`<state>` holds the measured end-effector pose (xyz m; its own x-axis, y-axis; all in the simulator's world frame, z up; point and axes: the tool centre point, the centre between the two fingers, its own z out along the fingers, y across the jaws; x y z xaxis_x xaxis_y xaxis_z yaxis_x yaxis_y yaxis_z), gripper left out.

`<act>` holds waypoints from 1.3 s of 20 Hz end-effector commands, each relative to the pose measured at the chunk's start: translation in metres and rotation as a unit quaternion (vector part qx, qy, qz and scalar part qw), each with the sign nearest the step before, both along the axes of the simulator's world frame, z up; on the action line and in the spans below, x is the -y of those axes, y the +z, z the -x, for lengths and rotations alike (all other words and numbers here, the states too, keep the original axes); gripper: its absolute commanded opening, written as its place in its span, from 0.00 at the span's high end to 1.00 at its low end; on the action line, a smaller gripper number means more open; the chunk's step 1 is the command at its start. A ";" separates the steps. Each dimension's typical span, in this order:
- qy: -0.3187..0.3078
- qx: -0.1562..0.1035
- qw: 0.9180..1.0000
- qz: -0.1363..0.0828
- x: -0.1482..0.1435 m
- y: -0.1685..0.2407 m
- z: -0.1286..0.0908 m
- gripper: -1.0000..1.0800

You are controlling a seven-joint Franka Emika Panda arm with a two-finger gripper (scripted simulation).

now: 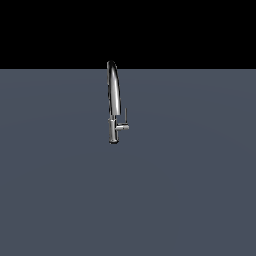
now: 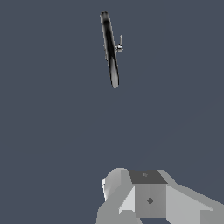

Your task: Turn on the faucet by rotating a designated handle.

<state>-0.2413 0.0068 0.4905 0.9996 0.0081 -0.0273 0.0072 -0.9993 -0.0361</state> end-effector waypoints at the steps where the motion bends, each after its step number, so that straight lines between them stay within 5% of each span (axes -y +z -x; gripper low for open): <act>1: -0.006 -0.007 1.000 -0.005 -0.001 -0.001 -0.006 1.00; 14: -0.066 -0.080 0.993 -0.062 -0.008 -0.017 -0.065 1.00; 26: -0.138 -0.165 0.968 -0.130 -0.010 -0.047 -0.133 1.00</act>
